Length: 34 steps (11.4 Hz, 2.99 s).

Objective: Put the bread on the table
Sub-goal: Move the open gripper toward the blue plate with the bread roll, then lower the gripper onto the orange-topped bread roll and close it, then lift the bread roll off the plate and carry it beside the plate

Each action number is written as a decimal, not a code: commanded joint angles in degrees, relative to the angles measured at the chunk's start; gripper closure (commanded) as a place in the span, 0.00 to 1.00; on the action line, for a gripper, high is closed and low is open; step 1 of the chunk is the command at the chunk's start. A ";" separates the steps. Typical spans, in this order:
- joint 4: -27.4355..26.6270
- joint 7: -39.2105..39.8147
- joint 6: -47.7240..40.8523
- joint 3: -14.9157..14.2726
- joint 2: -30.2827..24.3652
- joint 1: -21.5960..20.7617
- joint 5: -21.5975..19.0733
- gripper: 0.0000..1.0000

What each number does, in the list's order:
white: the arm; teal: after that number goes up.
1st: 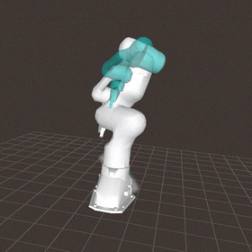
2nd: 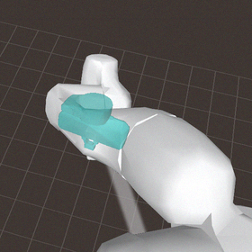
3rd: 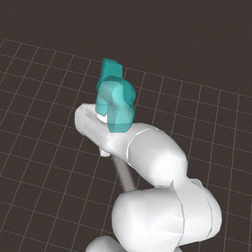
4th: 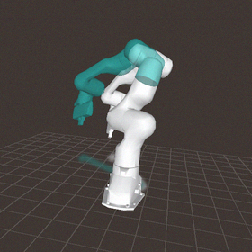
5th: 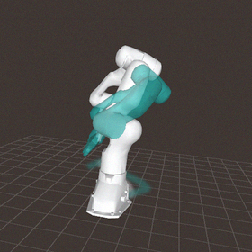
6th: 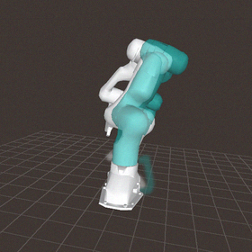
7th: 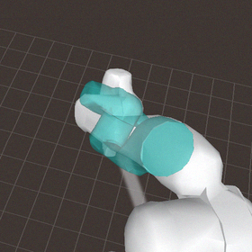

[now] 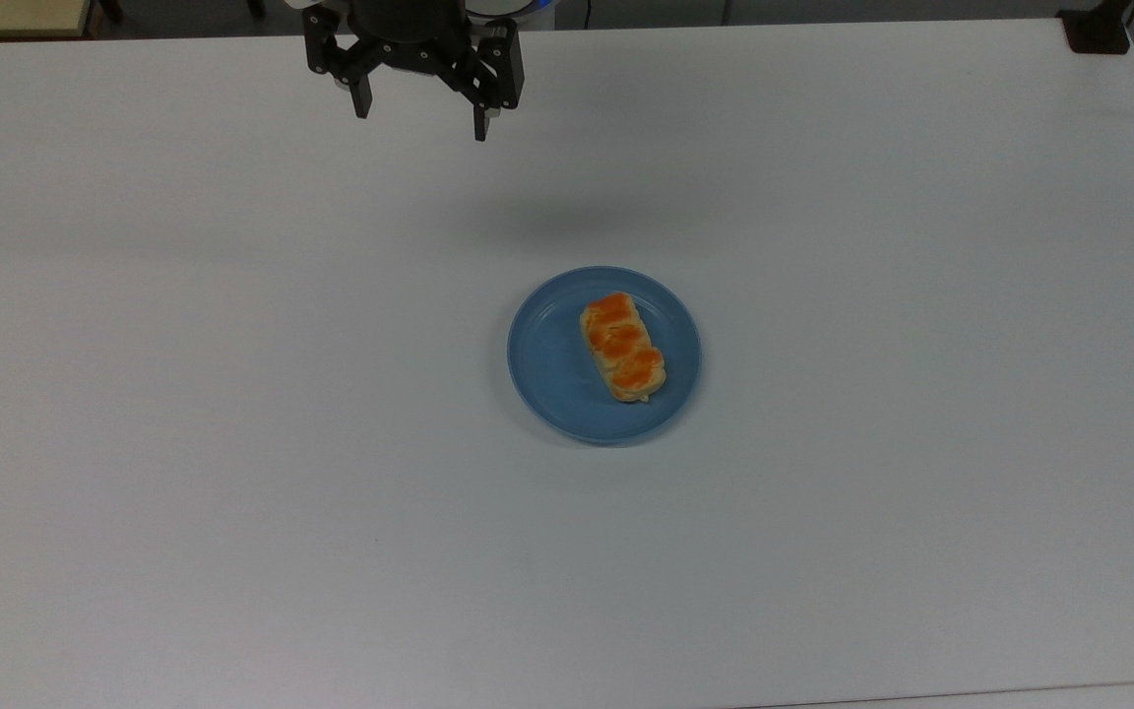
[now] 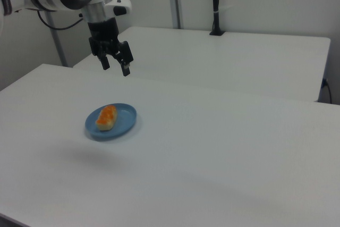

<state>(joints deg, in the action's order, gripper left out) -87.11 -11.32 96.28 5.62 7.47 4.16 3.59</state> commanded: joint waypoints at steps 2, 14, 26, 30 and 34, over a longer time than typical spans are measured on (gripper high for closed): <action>-0.95 0.16 -2.77 -0.34 -0.62 -2.05 0.71 0.00; -1.13 0.51 -2.51 -0.95 -0.44 -5.72 0.80 0.00; -0.86 0.16 21.21 -8.95 23.45 -24.72 6.51 0.00; -1.04 0.16 24.30 -9.22 25.83 -24.55 7.57 0.37; -0.69 -3.88 23.42 -9.13 21.81 -24.20 6.69 0.62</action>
<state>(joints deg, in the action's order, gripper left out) -87.29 -12.53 119.92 -2.41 32.95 -19.36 10.28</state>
